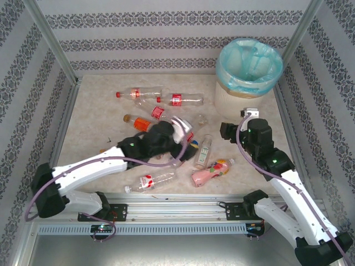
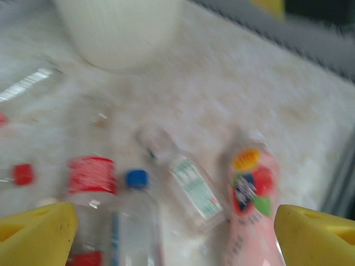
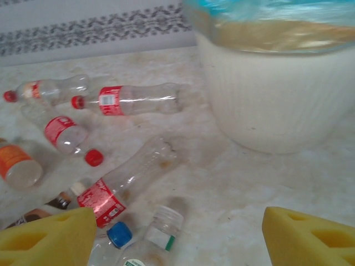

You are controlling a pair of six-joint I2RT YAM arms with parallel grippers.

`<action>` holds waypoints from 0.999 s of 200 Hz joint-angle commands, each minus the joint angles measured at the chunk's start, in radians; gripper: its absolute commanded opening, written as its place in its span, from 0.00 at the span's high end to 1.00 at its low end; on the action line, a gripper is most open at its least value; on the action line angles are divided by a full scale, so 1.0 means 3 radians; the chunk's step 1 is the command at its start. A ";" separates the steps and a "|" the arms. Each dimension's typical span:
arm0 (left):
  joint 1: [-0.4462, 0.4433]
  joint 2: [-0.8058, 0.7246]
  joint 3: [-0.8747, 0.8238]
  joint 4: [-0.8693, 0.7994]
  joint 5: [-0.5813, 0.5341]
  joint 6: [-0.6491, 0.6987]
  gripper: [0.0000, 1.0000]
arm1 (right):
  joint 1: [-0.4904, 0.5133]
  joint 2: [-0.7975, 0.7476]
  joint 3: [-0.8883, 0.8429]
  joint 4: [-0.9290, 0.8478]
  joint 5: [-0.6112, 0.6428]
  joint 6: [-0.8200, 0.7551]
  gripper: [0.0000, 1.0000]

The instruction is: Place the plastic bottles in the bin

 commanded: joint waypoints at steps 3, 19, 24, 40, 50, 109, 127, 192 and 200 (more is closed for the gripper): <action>-0.0200 0.0228 0.0189 -0.0757 0.0249 0.0053 0.08 | -0.0001 -0.0168 0.0015 -0.0488 0.0474 0.0182 0.20; -0.0277 0.0432 0.0274 -0.0876 0.0389 -0.0005 0.08 | -0.0044 -0.0281 -0.0040 -0.0497 0.0495 0.0203 0.20; -0.0307 0.0495 0.0304 -0.0917 0.0414 -0.0011 0.08 | -0.0063 -0.0299 -0.0052 -0.0503 0.0477 0.0201 0.20; -0.0383 0.0684 0.0403 -0.1019 0.0471 -0.0017 0.09 | -0.0073 -0.0361 -0.0084 -0.0494 0.0355 0.0167 0.21; -0.0425 0.0790 0.0452 -0.1064 0.0520 -0.0017 0.09 | -0.0073 -0.0391 -0.0107 -0.0498 0.0296 0.0138 0.21; -0.0585 0.1329 0.0726 -0.1287 0.0490 -0.0034 0.10 | -0.0068 -0.0632 -0.0127 -0.0627 0.0407 0.0012 0.23; -0.0618 0.1436 0.0750 -0.1230 0.0553 -0.0089 0.10 | -0.0066 -0.0808 -0.0197 -0.0593 0.0518 -0.0006 0.23; -0.0644 0.1767 0.0839 -0.1256 0.0471 -0.0015 0.10 | -0.0070 -0.1341 -0.0279 -0.0507 0.0703 -0.0026 0.25; -0.0644 0.1781 0.0832 -0.1254 0.0377 0.0005 0.10 | -0.0068 -0.1355 -0.0276 -0.0523 0.0695 -0.0018 0.25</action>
